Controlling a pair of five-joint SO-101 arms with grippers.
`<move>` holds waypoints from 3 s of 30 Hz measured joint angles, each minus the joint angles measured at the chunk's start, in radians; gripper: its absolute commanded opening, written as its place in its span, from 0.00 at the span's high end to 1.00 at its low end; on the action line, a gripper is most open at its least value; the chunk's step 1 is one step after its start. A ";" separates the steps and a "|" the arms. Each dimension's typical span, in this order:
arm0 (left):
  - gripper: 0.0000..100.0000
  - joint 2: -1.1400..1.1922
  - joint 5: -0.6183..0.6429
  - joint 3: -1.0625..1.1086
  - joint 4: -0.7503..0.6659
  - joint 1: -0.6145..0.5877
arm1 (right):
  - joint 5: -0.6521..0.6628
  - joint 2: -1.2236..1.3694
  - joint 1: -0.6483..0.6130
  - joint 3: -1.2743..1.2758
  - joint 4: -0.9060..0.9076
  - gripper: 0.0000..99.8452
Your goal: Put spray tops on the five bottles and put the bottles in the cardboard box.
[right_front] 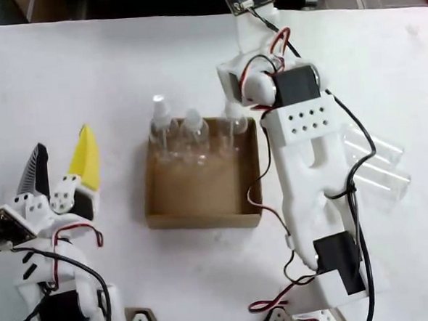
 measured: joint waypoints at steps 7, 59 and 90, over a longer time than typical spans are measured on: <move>0.73 0.000 0.000 0.000 0.000 0.000 | 0.000 -0.038 0.002 0.002 0.002 0.93; 0.73 0.000 0.003 0.026 -0.009 0.006 | 1.036 0.416 0.548 0.000 0.367 0.87; 0.73 0.000 0.003 0.035 -0.009 0.012 | 1.036 0.621 0.600 0.000 0.241 0.90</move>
